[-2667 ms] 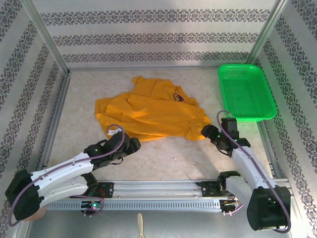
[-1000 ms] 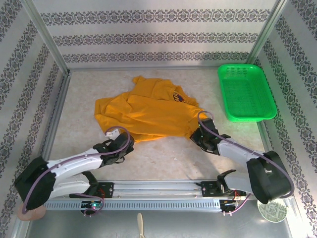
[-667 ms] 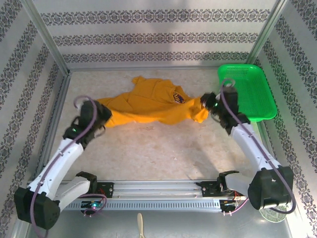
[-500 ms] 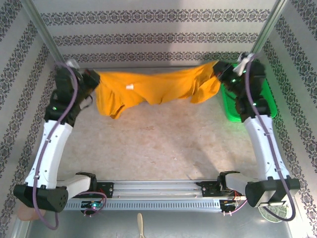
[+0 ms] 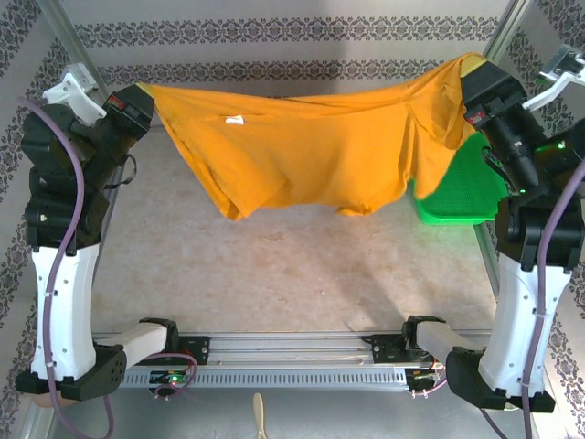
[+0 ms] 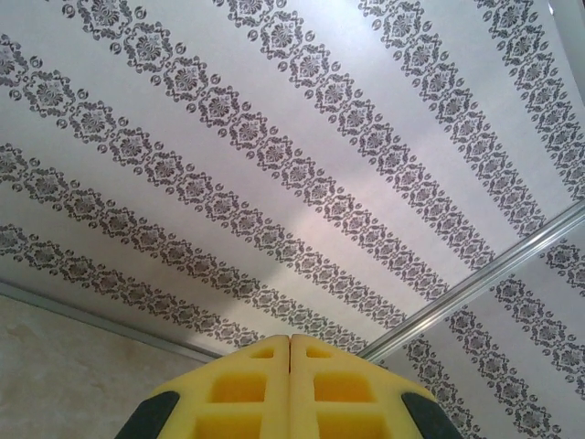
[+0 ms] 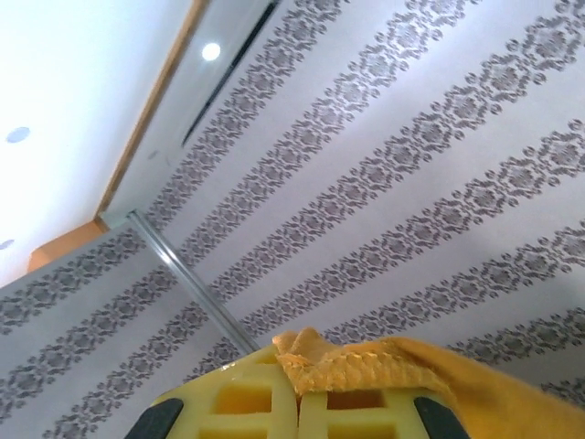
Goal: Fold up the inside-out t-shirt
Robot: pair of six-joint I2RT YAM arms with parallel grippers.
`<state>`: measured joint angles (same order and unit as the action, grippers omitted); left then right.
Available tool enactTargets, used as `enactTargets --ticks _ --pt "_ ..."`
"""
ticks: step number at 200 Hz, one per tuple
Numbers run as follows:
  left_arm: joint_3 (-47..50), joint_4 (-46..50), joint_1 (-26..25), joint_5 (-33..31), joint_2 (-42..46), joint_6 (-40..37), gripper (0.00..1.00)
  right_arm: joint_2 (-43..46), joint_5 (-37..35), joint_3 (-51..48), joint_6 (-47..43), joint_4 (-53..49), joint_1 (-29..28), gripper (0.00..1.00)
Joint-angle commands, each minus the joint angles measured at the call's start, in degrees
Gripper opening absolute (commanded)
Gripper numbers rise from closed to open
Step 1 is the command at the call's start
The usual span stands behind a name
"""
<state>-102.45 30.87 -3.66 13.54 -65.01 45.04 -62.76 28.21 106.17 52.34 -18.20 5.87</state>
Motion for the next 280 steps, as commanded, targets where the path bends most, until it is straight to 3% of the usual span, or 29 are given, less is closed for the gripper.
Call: enactTargets --ticks 1,46,86,106,136,146,159,181,196,228,261,280 --pt "3.6 -0.7 0.7 1.1 -2.0 1.2 0.00 -2.8 1.6 -1.4 2.6 1.6 -0.2 0.00" --pt "6.6 -6.8 2.0 2.2 -10.4 1.4 0.00 -9.3 0.5 -3.5 0.5 2.1 -3.5 0.00" --pt "-7.2 -7.7 4.4 3.2 -24.7 2.6 0.00 -22.6 -2.6 4.7 -3.5 2.7 -6.8 0.00" --pt "-23.1 -4.1 5.4 4.3 -35.7 3.6 0.00 -33.2 -0.4 19.3 -4.8 0.4 -8.2 0.00" --pt "-64.4 7.2 6.3 5.6 -54.6 6.4 0.00 -49.3 -0.1 55.6 -3.2 -10.4 -8.0 0.00" --pt "-67.3 5.8 7.5 6.6 -55.1 9.8 0.00 -53.5 0.6 65.6 1.0 -11.1 -6.8 0.00" --pt "-62.5 4.6 7.8 7.1 -51.4 9.3 0.00 -53.7 2.7 66.2 5.3 -9.2 -5.8 0.00" --pt "-50.2 6.2 7.8 8.0 -42.8 4.0 0.00 -45.2 3.4 52.0 -1.7 -10.2 -8.0 0.00" --pt "-35.7 4.6 7.9 8.3 -34.3 1.2 0.00 -34.8 1.8 29.5 -4.8 -3.4 -10.2 0.00" --pt "5.2 -10.9 7.8 9.4 -12.1 2.8 0.00 -17.4 0.8 -16.3 -3.5 13.4 -11.1 0.00" --pt "38.3 -16.3 5.8 12.8 6.3 5.6 0.00 -8.2 -0.7 -53.0 -3.8 22.8 -11.2 0.00" --pt "53.2 -16.4 1.9 11.5 16.5 7.3 0.00 -6.1 -2.0 -66.2 -4.0 26.0 -11.1 0.00"
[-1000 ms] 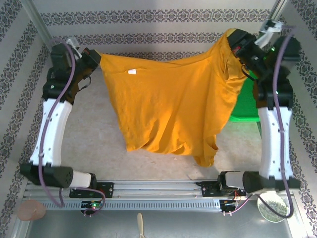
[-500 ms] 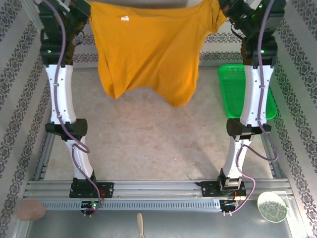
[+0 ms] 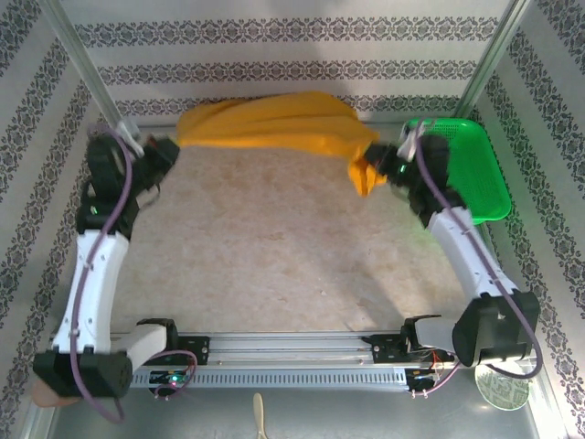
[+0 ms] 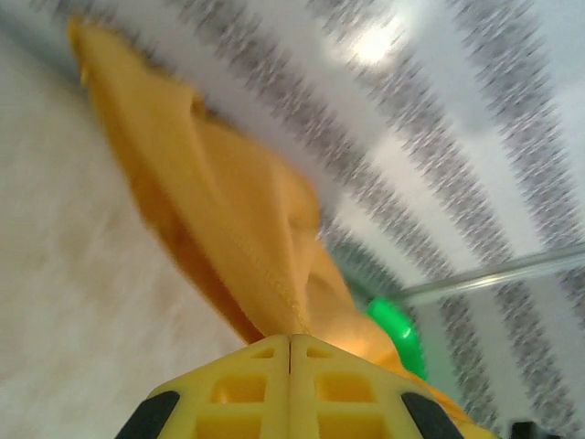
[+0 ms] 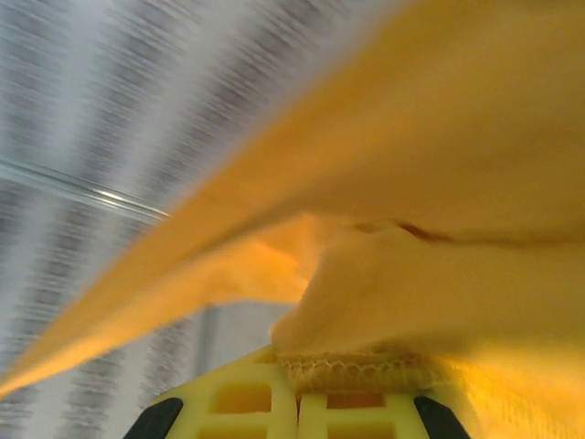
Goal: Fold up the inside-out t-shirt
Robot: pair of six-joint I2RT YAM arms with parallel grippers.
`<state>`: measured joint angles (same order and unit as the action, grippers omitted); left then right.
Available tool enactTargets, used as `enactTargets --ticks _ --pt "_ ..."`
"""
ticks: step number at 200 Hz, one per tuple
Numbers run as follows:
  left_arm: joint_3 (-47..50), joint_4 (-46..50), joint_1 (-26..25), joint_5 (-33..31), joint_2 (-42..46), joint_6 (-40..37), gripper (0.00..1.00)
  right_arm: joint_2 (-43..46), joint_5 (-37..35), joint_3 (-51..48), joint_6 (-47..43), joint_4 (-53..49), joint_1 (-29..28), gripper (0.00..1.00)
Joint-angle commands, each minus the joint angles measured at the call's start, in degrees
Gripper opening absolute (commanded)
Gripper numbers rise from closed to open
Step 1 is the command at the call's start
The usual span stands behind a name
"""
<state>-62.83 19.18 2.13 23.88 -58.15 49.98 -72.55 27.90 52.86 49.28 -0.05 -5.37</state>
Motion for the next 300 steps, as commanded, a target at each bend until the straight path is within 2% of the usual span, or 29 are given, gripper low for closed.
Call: enactTargets --ticks 1,25,51,70,90,94,100,108,115,122,138,153,171,202,217,236,261,300 --pt "14.4 -4.8 -4.3 1.0 10.3 2.5 0.00 3.8 -1.8 -13.3 -1.0 7.8 0.1 0.00" --pt "29.6 -4.8 -13.7 -4.4 21.8 7.4 0.00 4.3 -3.9 -22.1 -3.1 6.4 1.5 0.00" --pt "40.6 -6.1 -29.2 -14.1 29.4 14.0 0.00 3.8 -4.6 -24.6 -3.6 3.5 5.4 0.00" --pt "44.1 -8.8 -40.1 -21.2 30.0 17.6 0.00 4.7 -6.9 -22.7 -5.3 -2.6 7.5 0.00" --pt "42.6 -9.9 -49.0 -25.9 25.1 16.7 0.00 8.6 -12.2 -21.9 -4.8 -7.5 8.8 0.00" --pt "41.9 -10.2 -50.3 -26.2 23.8 16.4 0.06 9.4 -13.0 -21.7 -4.6 -8.7 8.9 0.00" --pt "41.0 -10.8 -51.5 -26.5 21.8 15.7 0.20 10.4 -13.5 -21.2 -4.9 -9.9 9.0 0.21" --pt "39.7 -11.6 -51.9 -26.1 19.4 14.9 0.44 11.6 -13.8 -20.4 -5.2 -11.6 9.1 0.47" --pt "38.3 -11.8 -52.0 -25.9 17.5 13.9 0.61 12.9 -14.0 -19.7 -5.2 -13.7 9.1 0.57" --pt "36.8 -11.1 -52.0 -26.3 16.1 12.7 0.73 14.8 -14.2 -19.1 -5.3 -15.3 8.9 0.60" --pt "32.1 -7.7 -51.8 -28.4 14.4 9.0 0.89 20.4 -15.5 -18.4 -4.7 -18.7 9.0 0.61" --pt "27.8 -3.7 -50.8 -30.7 13.9 5.5 0.98 25.7 -16.0 -17.8 -4.0 -20.9 8.8 0.61" --pt "24.5 -1.3 -45.1 -29.3 12.6 2.1 1.00 27.2 -14.1 -16.9 -3.7 -21.7 7.4 0.61" --pt "22.4 -9.1 -25.4 -14.4 2.4 -1.5 1.00 20.3 -14.0 -16.6 -3.0 -15.2 -1.7 0.61" --pt "18.9 -13.5 -19.2 -9.8 -6.9 -4.1 1.00 14.8 -14.9 -15.8 -2.6 -11.2 -6.3 0.61" --pt "11.8 -17.1 -14.9 -6.2 -20.0 -6.9 1.00 6.9 -15.3 -13.9 -1.6 -5.8 -10.9 0.60" --pt "0.5 -19.0 -12.0 -3.0 -36.0 -7.8 0.99 -3.5 -16.9 -10.2 0.4 -0.6 -15.9 0.59" --pt "-13.5 -16.3 -9.4 -2.2 -53.2 -8.4 0.97 -16.8 -17.0 -6.1 4.5 6.3 -18.1 0.59"
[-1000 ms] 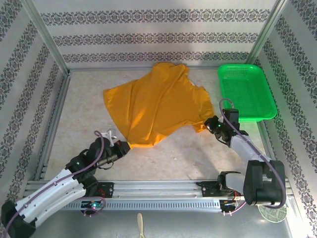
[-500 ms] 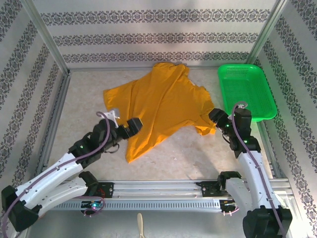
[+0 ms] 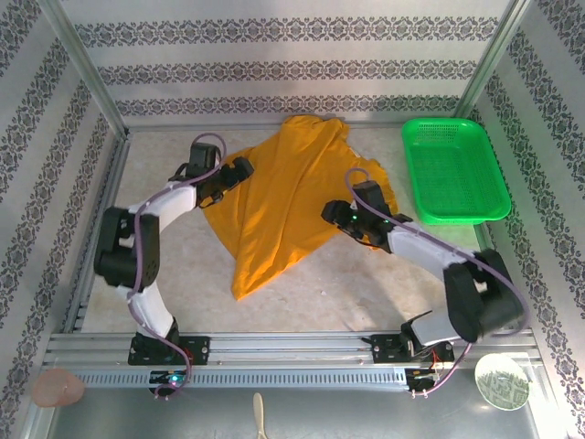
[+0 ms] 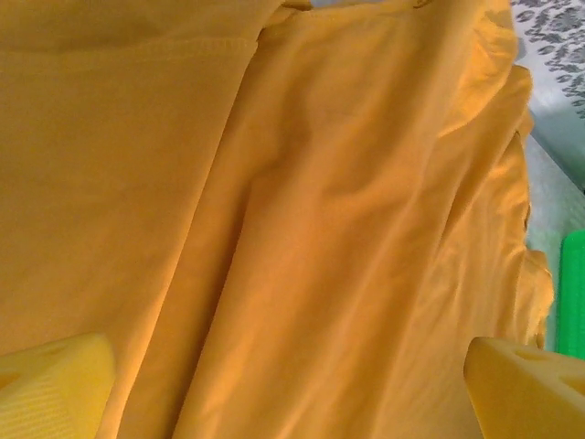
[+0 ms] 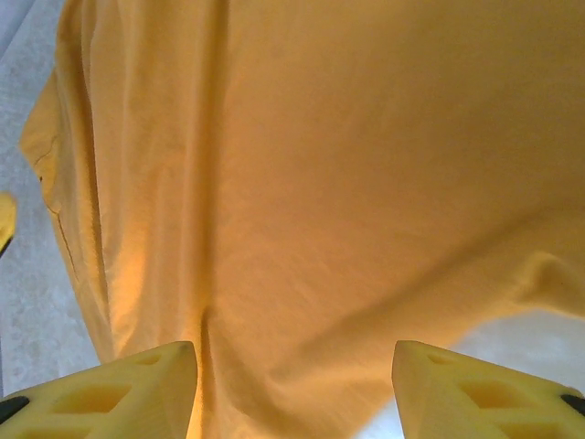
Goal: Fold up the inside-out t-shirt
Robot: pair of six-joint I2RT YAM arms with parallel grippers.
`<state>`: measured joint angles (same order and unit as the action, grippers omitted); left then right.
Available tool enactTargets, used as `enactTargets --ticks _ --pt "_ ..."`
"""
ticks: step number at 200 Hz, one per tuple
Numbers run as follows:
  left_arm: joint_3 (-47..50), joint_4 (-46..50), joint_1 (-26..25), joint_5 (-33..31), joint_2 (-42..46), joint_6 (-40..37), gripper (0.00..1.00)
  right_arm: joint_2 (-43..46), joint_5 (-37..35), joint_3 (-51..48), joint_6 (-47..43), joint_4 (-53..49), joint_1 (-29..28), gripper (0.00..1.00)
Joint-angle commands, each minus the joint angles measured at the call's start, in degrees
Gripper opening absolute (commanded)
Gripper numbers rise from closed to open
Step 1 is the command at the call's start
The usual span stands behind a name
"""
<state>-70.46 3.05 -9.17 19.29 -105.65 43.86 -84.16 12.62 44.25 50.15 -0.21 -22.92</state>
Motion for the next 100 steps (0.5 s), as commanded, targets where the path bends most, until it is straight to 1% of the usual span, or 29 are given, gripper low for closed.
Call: enactTargets --ticks 1,24,52,78,100 --pt "-6.0 -0.1 2.0 2.4 -6.0 -2.2 0.97 -5.5 -1.8 2.5 3.7 6.5 -0.5 0.59" --pt "-8.0 -0.2 3.9 2.3 -10.5 -0.2 0.96 -10.1 -2.8 3.3 5.3 8.2 -0.4 0.59" --pt "-6.2 -1.0 5.7 2.9 -12.4 1.6 0.95 -13.1 -3.6 3.0 7.2 9.1 0.4 0.59" --pt "-0.6 -1.4 7.1 1.1 -9.9 4.2 0.95 -14.2 -4.7 1.4 9.2 9.2 2.3 0.59" --pt "6.8 -1.3 8.0 -1.3 -5.0 6.5 0.95 -14.3 -5.0 -0.3 10.9 9.5 4.6 0.59"
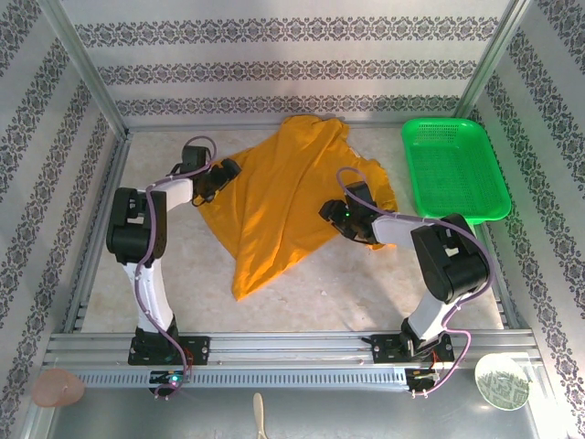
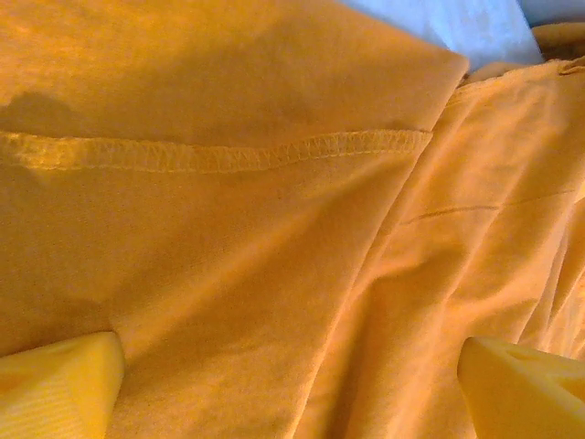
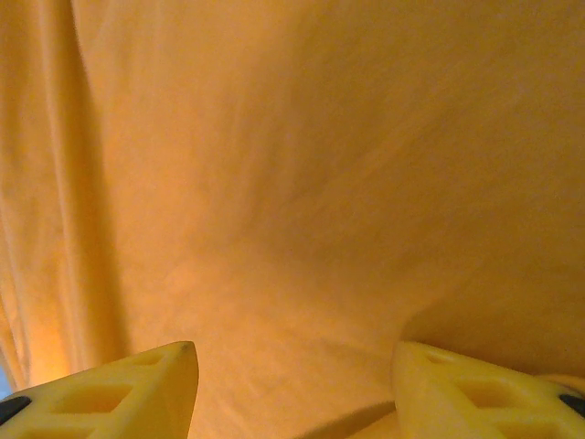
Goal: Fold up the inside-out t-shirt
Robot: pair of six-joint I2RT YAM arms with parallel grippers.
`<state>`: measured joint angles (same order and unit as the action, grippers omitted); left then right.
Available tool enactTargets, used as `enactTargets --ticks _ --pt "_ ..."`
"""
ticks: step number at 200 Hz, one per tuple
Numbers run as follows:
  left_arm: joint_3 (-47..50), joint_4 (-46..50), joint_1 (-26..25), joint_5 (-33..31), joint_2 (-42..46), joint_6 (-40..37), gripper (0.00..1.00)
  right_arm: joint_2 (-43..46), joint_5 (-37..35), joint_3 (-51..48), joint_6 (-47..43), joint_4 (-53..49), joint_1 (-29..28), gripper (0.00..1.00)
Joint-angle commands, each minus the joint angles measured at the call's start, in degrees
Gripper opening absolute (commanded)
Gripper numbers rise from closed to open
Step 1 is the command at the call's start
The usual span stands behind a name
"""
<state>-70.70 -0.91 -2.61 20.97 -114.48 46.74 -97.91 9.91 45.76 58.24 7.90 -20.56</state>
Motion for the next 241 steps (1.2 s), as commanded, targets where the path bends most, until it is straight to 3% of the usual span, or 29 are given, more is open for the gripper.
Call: enactTargets --ticks 1,53,92,107,135,156,173,205,222,241 --pt "7.3 2.6 1.5 -3.1 4.1 3.6 0.94 -0.5 -2.2 -1.9 2.9 1.4 2.4 0.59" --pt "30.8 -3.4 1.5 -2.4 21.4 11.0 0.94 -1.6 -0.3 -1.1 2.6 -1.1 6.4 0.59" --pt "50.6 -6.0 -1.1 -2.2 41.6 19.8 0.94 -6.3 2.8 5.0 0.6 -4.5 7.5 0.59" --pt "55.4 -2.6 -6.6 -5.1 50.5 23.0 0.94 -8.9 3.5 8.7 -0.7 -7.1 7.8 0.59" --pt "58.5 7.5 -22.5 -16.2 66.4 30.9 0.94 -13.8 4.5 16.6 -2.7 -12.2 8.7 0.59" --pt "58.7 12.0 -33.7 -24.2 73.7 37.1 0.94 -17.0 4.8 22.9 -4.4 -16.0 9.9 0.59" --pt "56.6 12.6 -38.2 -27.2 74.2 37.6 0.94 -18.4 6.1 28.0 -6.6 -19.6 11.1 0.59" --pt "45.9 12.6 -38.2 -28.9 66.9 29.1 0.97 -11.7 7.6 30.0 -12.2 -21.8 11.1 0.57" --pt "39.4 11.9 -36.0 -28.8 60.3 22.4 0.99 -6.1 6.6 27.8 -14.5 -22.7 10.2 0.57" --pt "33.0 7.9 -30.0 -23.9 51.8 16.1 0.99 0.9 5.2 22.5 -15.2 -21.5 9.1 0.58"
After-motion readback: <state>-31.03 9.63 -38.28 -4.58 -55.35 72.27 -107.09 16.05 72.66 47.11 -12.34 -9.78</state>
